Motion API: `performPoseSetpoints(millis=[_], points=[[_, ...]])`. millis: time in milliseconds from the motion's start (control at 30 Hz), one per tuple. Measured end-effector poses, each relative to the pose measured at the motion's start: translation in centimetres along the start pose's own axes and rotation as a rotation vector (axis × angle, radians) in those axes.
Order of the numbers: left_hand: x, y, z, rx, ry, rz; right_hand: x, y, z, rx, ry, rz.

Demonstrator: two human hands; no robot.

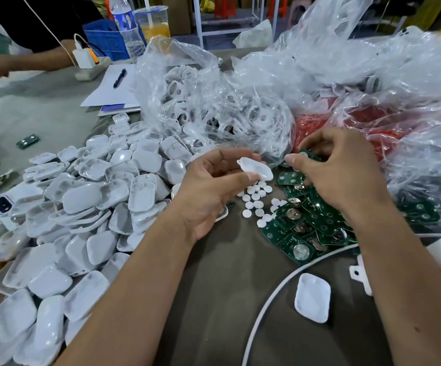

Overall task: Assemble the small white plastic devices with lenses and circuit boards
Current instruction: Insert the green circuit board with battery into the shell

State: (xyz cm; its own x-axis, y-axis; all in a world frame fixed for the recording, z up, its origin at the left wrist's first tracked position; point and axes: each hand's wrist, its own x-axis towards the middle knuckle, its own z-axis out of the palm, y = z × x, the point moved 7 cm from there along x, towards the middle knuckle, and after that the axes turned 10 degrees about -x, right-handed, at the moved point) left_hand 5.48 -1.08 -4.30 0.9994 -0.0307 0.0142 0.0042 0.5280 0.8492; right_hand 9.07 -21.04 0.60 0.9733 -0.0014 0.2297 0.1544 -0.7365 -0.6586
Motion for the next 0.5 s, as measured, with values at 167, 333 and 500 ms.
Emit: performPoseSetpoints(millis=[167,333,500], points=[[-0.1,-0.1,0.0,0.285,0.052,0.057,0.1,0.5,0.3,0.210,0.001,0.037],[0.0,-0.5,-0.3,0.477,0.114,0.046,0.0,0.4,1.1,0.446,-0.112,0.075],[0.0,0.1,-0.4,0.660,0.127,0.070,-0.2,0.2,1.9,0.578,-0.194,0.101]])
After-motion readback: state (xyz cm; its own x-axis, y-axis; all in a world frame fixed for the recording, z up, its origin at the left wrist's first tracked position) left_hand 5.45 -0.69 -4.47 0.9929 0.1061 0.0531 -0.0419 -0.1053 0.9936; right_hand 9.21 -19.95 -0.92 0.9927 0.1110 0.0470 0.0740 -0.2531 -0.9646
